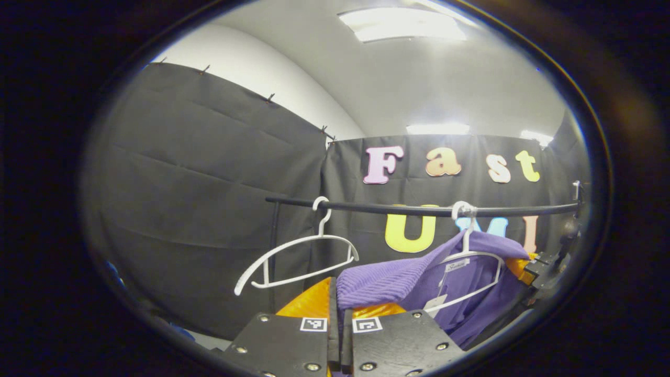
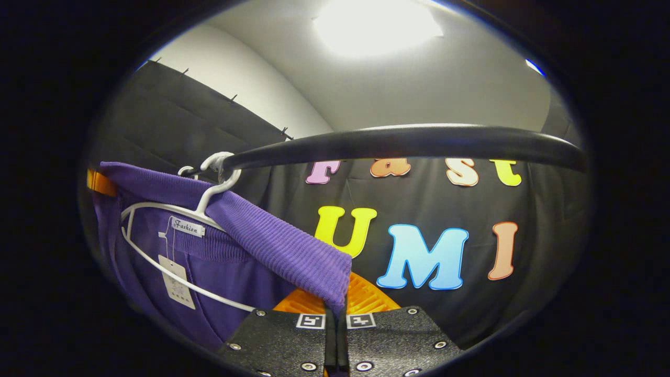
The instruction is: Grasp the clothes on the hanger with both hands and then place them into the laundry hamper below.
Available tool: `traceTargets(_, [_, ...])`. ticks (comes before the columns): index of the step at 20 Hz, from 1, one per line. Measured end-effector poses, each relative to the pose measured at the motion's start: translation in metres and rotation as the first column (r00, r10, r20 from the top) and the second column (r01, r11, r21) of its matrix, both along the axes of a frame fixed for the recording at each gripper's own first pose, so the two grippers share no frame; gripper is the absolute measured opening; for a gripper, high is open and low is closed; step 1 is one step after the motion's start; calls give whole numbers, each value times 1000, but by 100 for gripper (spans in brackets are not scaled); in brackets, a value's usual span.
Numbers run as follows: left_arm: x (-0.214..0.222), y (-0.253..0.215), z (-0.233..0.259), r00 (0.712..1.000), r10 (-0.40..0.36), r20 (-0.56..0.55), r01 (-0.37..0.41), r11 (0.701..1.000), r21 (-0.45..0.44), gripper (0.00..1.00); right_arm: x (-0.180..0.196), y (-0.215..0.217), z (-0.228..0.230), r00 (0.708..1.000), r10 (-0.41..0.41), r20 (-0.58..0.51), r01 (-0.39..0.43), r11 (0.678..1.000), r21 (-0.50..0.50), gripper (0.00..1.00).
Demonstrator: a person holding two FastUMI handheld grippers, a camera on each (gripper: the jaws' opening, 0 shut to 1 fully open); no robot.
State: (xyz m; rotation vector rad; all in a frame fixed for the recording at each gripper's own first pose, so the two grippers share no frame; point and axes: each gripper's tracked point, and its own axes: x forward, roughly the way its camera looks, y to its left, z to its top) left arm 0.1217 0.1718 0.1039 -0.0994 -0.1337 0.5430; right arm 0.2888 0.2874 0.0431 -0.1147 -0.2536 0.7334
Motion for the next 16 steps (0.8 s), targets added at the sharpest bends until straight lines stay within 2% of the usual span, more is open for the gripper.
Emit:
traceTargets(2, [8,13,3,999,-17,28,18,999,-38,2,-4,2,1,1000,-8,30,8,1000,-12,0])
traceTargets(5, [14,36,3,999,-30,32,31,999,-43,0,-7,8,1,998,-14,55,16,999,-28,0])
traceTargets(8, [18,51,9,999,-50,3,50,999,-7,2,-16,19,-1,1000,-8,29,8,1000,-18,0])
traceTargets(16, [33,85,14,989,-132,-70,136,989,59,0,-18,32,5,1000,-13,14,13,1000,2,0])
